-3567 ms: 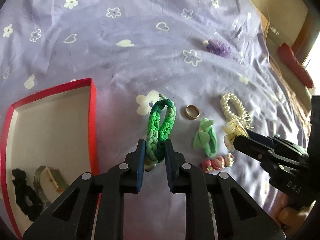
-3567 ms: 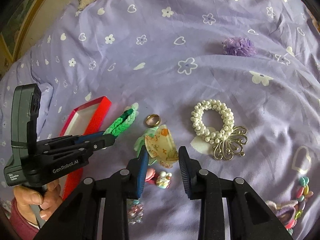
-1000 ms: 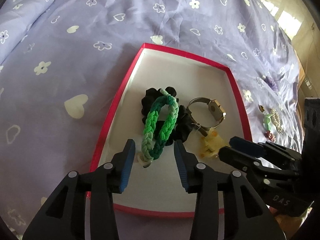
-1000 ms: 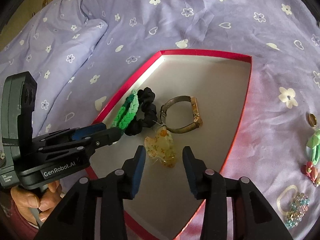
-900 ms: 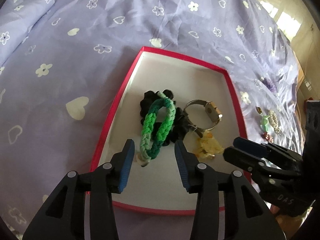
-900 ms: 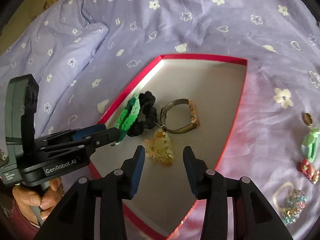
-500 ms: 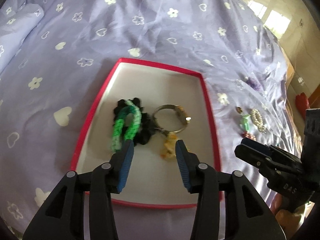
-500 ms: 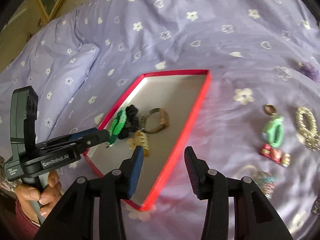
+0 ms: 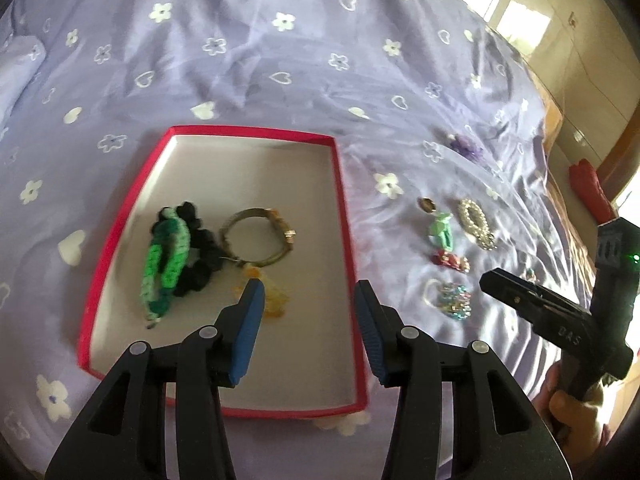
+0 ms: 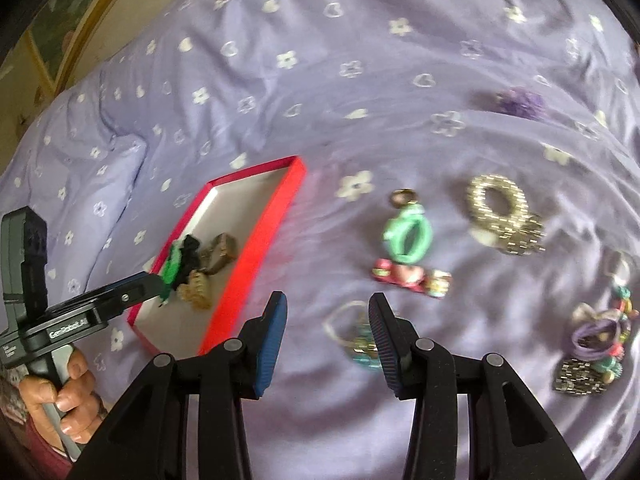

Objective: Organize jewelry
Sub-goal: 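Grasp the pink heart hair clip with the left tool while the right tool grasps the mint bow hair tie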

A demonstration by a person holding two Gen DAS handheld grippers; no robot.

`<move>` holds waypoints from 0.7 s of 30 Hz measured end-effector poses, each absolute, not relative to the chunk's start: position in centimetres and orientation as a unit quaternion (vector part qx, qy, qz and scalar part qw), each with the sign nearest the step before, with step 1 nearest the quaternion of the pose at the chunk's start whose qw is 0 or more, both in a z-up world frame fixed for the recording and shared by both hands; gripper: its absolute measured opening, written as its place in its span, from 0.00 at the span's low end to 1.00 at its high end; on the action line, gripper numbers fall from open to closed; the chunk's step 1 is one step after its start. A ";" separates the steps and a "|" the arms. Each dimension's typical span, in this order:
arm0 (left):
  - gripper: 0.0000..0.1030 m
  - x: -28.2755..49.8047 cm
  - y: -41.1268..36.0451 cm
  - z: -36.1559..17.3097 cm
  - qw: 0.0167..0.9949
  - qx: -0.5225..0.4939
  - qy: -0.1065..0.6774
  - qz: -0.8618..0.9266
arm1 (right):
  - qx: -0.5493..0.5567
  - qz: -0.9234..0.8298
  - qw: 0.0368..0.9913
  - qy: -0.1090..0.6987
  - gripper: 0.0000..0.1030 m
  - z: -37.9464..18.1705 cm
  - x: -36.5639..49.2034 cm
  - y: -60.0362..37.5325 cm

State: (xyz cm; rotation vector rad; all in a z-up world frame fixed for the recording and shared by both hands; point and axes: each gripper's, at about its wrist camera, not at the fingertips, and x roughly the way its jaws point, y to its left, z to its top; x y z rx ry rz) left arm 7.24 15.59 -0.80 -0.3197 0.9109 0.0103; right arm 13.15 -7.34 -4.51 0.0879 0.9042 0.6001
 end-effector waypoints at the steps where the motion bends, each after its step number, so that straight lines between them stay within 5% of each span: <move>1: 0.44 7.4 15.2 -0.8 0.886 -0.152 0.439 0.002 | 0.045 0.280 0.857 0.430 0.43 -4.6 13.4 -7.9; 21: 0.44 11.1 9.7 -2.5 0.875 -0.127 0.466 -0.042 | 0.068 0.247 0.856 0.450 0.40 -8.1 20.8 -9.2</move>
